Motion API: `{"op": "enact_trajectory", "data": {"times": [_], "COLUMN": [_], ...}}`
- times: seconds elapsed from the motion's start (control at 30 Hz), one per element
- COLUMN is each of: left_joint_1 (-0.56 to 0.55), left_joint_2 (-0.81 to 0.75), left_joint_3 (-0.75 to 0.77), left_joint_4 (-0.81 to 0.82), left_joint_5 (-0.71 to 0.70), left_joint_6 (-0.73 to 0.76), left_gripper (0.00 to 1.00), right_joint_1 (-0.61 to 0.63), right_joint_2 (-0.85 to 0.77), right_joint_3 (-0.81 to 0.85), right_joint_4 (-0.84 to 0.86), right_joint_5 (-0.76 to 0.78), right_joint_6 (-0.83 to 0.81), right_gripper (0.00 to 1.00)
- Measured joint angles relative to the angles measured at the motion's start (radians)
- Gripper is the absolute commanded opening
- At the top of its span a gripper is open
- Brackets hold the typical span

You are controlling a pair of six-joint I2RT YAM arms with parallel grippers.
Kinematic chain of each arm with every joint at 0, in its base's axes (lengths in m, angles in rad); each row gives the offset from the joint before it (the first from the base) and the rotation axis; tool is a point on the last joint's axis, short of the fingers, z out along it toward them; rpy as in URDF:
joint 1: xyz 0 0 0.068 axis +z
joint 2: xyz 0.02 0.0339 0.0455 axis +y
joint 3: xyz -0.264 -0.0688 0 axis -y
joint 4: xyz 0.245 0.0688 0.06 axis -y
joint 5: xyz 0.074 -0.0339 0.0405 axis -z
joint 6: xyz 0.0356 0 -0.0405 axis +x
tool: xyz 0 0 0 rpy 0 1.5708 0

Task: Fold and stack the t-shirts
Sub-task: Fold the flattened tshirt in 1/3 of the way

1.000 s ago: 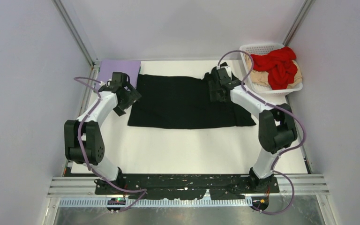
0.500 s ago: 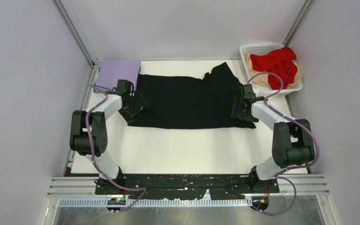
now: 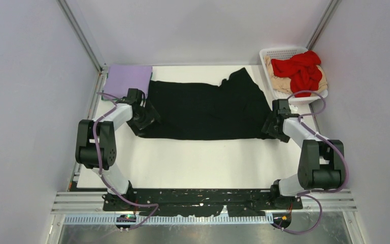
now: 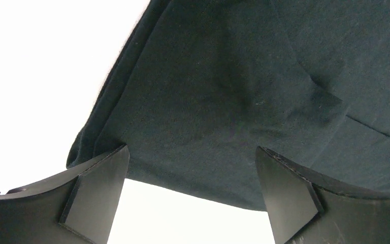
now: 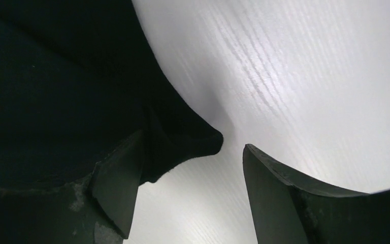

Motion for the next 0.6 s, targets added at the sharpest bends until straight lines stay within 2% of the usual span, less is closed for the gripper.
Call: {"op": "enact_trajectory", "data": {"times": [0.03,0.07,0.13,0.2,0.27,0.4,0.6], "left_joint_1": [0.0,0.0,0.0,0.0,0.0,0.0,0.0], "left_joint_2": [0.0,0.0,0.0,0.0,-0.001,-0.011,-0.162], "left_joint_3": [0.0,0.0,0.0,0.0,0.0,-0.01,-0.183], "left_joint_4": [0.0,0.0,-0.001,-0.005,-0.013,-0.037,-0.036], "left_joint_5": [0.0,0.0,0.0,0.0,0.0,0.003,0.016], "left_joint_6": [0.001,0.002,0.003,0.005,0.006,-0.002,-0.026], "left_gripper": [1.0,1.0,0.99,0.99,0.99,0.99,0.99], "right_joint_1": [0.0,0.0,-0.002,-0.007,-0.018,-0.042,-0.056], "right_joint_2": [0.008,0.019,0.043,0.05,0.046,0.013,-0.058], "right_joint_3": [0.0,0.0,-0.002,-0.008,-0.016,-0.044,-0.089], "right_joint_4": [0.009,0.019,0.037,0.05,0.056,0.054,-0.017], "right_joint_5": [-0.014,-0.03,-0.057,-0.079,-0.098,-0.118,-0.119], "right_joint_6": [0.002,0.005,0.024,0.034,0.045,0.06,0.063], "right_gripper": [0.65,0.44,0.23,0.1,0.06,0.05,0.05]}}
